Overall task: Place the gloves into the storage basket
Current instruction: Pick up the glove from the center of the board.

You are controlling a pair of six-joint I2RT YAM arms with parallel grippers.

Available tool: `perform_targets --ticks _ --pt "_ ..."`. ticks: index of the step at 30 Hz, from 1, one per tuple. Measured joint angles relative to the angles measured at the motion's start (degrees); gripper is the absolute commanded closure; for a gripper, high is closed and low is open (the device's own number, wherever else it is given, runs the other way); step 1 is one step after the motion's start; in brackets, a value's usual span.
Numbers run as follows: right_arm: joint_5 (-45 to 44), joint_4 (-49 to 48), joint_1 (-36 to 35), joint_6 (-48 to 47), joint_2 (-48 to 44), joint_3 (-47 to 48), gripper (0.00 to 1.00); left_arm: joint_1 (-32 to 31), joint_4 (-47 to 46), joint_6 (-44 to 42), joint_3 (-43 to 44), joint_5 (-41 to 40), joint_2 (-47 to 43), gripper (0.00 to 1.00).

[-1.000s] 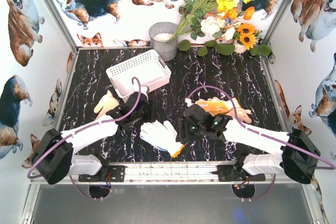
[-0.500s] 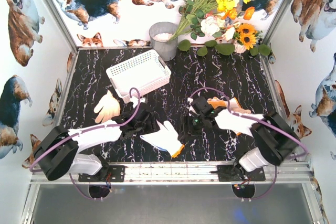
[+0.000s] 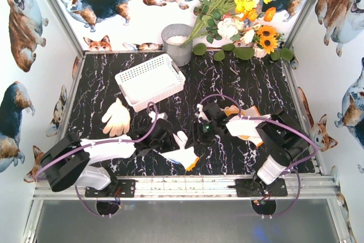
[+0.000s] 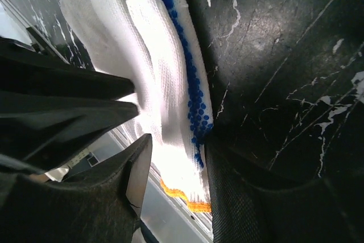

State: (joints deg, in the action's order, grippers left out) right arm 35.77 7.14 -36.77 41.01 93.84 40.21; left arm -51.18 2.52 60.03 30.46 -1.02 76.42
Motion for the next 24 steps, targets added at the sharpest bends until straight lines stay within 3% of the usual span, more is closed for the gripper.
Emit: perform_targets --ticks 16,19,24 --pt "3.76 -8.96 -2.38 4.24 -2.36 -7.58 0.57 -3.52 -10.67 4.46 -4.22 1.57 3.28 0.83" --pt "4.00 -10.71 -4.17 5.29 -2.14 -8.46 0.68 -3.67 -11.28 4.22 -4.83 1.42 2.73 0.82" --pt "2.54 -13.33 -5.27 8.83 -1.62 -10.49 1.00 -3.76 -11.76 2.10 -4.72 1.27 2.69 0.74"
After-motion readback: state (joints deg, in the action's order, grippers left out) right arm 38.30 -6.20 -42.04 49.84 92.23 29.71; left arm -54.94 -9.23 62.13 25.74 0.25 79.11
